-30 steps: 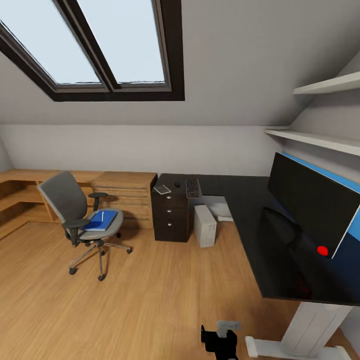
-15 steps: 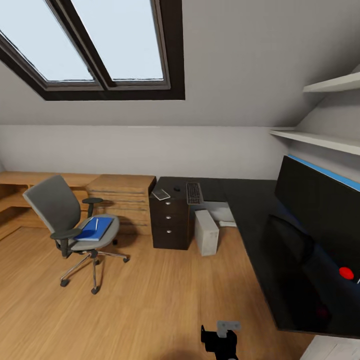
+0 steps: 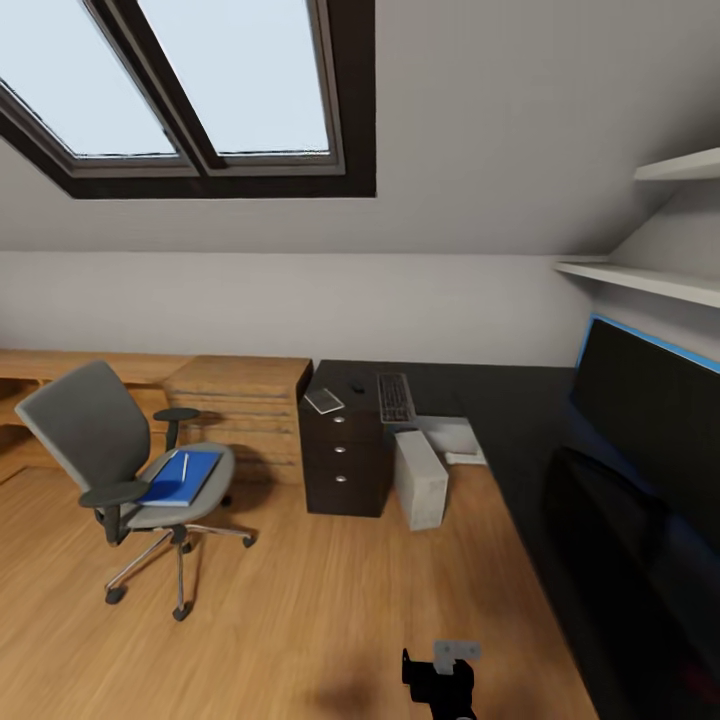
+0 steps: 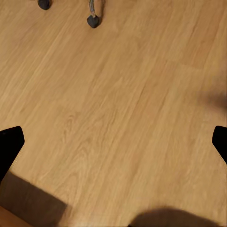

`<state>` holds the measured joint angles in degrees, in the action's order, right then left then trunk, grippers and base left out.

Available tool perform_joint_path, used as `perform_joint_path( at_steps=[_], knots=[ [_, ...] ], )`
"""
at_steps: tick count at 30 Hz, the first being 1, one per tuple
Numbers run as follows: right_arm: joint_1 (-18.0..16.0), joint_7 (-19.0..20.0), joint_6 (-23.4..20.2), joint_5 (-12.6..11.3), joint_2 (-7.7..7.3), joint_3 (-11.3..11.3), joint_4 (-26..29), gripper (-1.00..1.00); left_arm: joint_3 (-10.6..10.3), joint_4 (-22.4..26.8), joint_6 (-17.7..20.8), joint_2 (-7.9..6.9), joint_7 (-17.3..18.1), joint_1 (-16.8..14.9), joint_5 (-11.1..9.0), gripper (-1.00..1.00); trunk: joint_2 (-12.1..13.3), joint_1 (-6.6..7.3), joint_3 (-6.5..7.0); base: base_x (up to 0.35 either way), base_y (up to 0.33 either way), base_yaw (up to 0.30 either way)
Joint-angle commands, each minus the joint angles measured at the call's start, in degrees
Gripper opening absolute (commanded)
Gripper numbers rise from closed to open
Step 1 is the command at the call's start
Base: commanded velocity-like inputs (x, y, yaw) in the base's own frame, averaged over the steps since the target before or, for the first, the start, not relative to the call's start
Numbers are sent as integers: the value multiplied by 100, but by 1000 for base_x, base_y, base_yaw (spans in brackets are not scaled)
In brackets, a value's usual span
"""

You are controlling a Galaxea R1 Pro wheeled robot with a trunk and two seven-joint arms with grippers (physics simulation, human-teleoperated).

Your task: In the bedroom, organize the workspace by keeping the computer under the desk, ensuring the monitor is on the desk, placing the keyboard on the desk next to the monitor, placing the mouse on the desk next to the keyboard, moving the folder from the swivel chair onto the desk next to the mouse, stacking the notebook on top of the folder with the pen on top of the notebook, and positioning the swivel chair next to the desk.

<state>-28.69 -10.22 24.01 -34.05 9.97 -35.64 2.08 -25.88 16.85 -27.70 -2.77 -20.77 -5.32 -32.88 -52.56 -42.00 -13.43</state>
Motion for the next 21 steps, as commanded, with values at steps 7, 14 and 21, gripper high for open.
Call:
perform_joint_path(
  at_steps=[7,14,21],
  knots=[
    [5,-32,16,-23,3,-49,-5,100,-49,3,-8,-5,-43,-4,-25,100,-5,-4,-8,319,193,-1],
    [12,-33,17,-23,3,-53,-6,100,-49,3,-8,-5,-42,-4,-25,100,-5,-4,-8,318,196,0],
    [13,-33,241,-15,3,-57,-6,100,-49,3,-7,-5,-41,-4,-25,100,-5,-4,-8,318,195,0]
  ],
)
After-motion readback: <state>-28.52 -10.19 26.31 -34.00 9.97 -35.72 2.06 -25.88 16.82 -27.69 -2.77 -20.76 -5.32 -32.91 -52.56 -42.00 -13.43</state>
